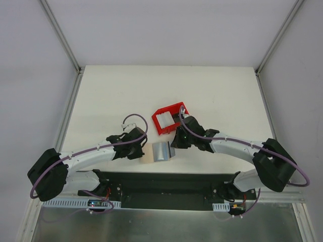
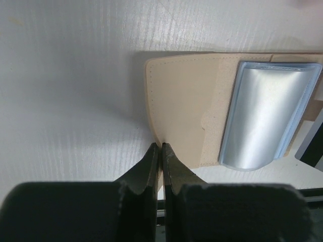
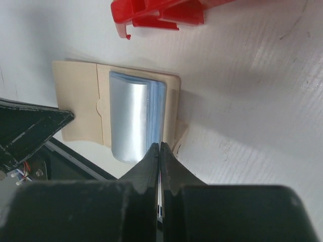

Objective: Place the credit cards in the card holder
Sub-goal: Insert the credit card into the card holder.

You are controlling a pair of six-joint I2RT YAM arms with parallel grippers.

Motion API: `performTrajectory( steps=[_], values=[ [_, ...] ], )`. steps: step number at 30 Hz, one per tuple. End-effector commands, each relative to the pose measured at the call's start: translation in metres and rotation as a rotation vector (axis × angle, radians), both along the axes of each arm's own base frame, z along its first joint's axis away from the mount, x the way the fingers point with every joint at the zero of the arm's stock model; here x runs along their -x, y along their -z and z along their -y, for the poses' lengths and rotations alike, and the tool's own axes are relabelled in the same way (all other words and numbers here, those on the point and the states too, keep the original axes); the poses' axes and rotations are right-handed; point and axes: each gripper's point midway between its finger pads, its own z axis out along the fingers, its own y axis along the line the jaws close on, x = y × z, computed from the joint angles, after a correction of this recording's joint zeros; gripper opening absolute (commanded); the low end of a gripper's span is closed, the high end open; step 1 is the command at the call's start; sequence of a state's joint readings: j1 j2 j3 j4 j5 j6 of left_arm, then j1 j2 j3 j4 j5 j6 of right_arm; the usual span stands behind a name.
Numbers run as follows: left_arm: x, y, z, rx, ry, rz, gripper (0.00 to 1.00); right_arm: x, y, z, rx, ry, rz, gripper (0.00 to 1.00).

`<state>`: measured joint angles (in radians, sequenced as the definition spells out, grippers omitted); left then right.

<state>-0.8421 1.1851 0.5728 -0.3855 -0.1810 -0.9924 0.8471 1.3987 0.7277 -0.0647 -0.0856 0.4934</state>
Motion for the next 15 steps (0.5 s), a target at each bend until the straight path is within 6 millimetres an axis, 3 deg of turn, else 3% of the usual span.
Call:
performTrajectory(
  steps=[1,15],
  values=[
    [0.004,0.001,-0.001,0.019,-0.015,-0.020,0.00,-0.009,-0.003,-0.015,-0.066,0.021,0.017,0.00],
    [0.004,0.003,-0.002,0.010,-0.011,-0.021,0.00,-0.007,0.013,-0.007,-0.005,0.032,-0.009,0.00]
  ],
)
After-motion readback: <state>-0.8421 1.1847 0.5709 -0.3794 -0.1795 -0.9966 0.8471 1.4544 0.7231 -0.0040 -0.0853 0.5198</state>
